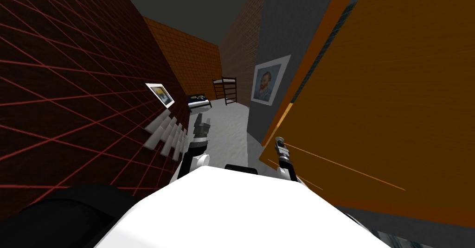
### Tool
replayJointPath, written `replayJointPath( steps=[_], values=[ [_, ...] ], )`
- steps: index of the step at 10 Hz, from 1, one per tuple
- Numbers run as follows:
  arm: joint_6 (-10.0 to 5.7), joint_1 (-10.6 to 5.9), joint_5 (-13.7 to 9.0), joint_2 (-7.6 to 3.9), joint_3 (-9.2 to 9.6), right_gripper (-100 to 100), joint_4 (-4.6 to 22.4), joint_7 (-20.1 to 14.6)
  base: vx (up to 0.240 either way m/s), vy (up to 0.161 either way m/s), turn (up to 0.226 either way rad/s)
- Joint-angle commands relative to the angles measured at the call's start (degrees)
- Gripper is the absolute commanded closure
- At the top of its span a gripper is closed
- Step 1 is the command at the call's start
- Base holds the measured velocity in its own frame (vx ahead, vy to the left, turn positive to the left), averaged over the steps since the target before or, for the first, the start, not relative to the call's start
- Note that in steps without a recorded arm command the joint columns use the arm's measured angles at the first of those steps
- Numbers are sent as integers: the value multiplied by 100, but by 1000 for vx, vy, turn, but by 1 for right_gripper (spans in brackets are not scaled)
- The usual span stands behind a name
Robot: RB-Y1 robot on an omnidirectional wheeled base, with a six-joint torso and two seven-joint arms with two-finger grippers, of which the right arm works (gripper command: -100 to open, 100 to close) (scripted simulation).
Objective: Pull the door open
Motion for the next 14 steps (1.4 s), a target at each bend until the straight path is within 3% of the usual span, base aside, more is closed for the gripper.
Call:
replayJointPath(
  steps=[1, 6, 7, 8, 14],
  values=[
    [-52, 22, 73, -49, 127, 100, 28, -132, -234, 13, 81],
    [-110, 119, 257, -217, 448, 100, -76, -454, -240, -15, 73],
    [-92, 105, 238, -201, 415, 100, -48, -414, -97, -9, 21],
    [-66, 189, 347, -204, 605, 100, -213, -475, -93, -17, 22],
    [-26, 349, 573, -231, 994, 100, -603, -586, -116, -48, 3]
  ],
)
